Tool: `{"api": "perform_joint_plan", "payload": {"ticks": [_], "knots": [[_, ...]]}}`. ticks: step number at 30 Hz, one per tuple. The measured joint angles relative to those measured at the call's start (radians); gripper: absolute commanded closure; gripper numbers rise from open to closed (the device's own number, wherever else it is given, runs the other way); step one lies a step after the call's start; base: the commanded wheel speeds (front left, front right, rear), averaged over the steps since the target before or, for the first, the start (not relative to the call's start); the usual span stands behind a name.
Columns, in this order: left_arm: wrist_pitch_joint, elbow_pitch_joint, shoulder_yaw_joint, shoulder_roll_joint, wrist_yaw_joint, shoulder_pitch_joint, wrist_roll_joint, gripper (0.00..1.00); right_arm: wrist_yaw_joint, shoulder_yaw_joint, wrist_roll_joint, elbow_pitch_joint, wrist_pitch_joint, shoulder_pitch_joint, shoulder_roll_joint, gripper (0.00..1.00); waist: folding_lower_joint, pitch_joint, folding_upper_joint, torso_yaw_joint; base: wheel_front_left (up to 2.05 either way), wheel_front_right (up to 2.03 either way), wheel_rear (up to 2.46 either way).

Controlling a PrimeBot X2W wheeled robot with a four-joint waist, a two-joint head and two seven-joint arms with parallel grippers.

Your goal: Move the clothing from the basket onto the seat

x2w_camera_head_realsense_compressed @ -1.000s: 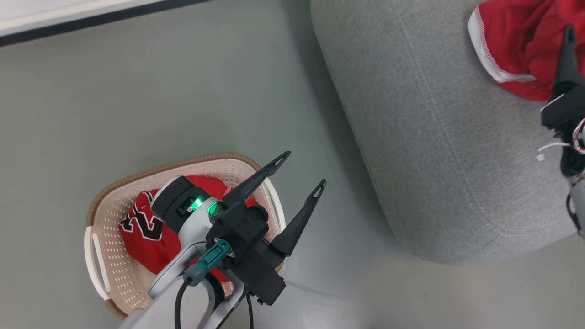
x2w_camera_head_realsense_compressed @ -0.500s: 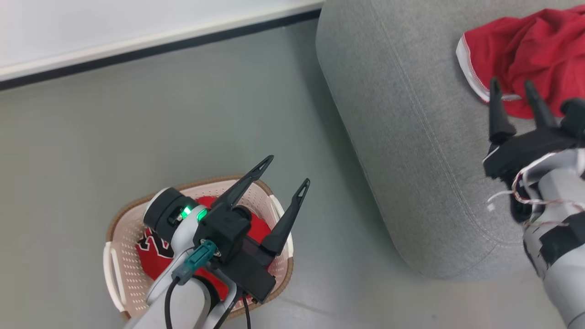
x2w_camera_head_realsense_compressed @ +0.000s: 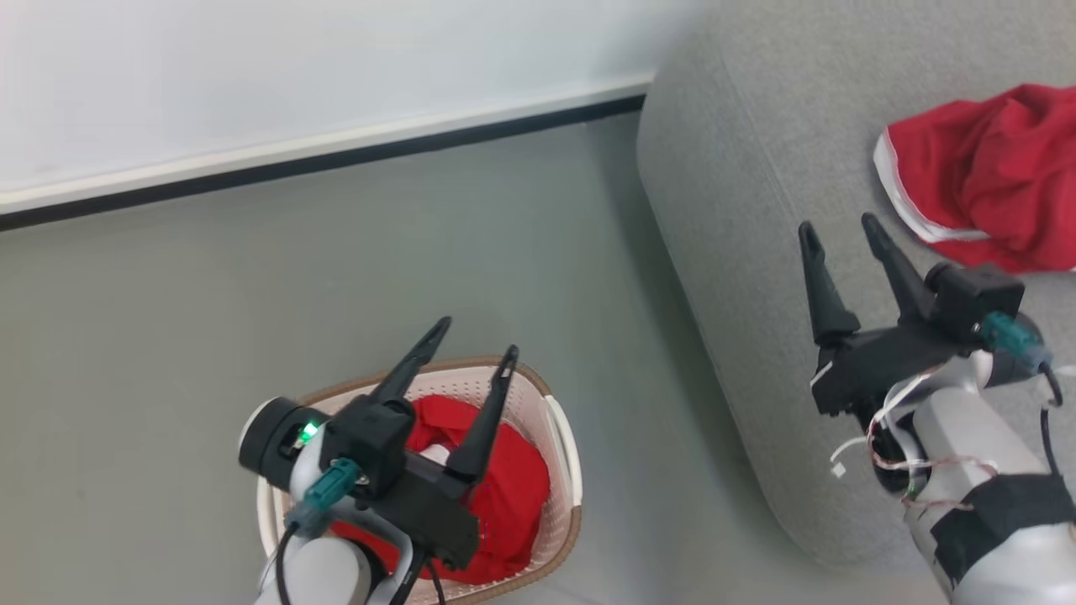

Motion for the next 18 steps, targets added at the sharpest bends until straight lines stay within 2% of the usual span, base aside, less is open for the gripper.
{"api": "perform_joint_plan", "payload": {"ticks": [6, 18], "knots": [[-0.028, 0.028, 0.046, -0.012, 0.037, 0.027, -0.022, 0.0, -0.018, 0.006, -0.02, -0.069, 0.0, 0.081, 0.008, 0.0, 0.0, -0.039, 0.0, 0.04, 0.0, 0.0, 0.0], [-0.059, 0.068, 0.115, -0.006, 0.075, 0.103, -0.067, 0.0, -0.06, 0.015, -0.043, -0.165, 0.0, 0.214, 0.017, 0.0, 0.0001, -0.111, 0.0, 0.099, 0.0, 0.0, 0.0]]}}
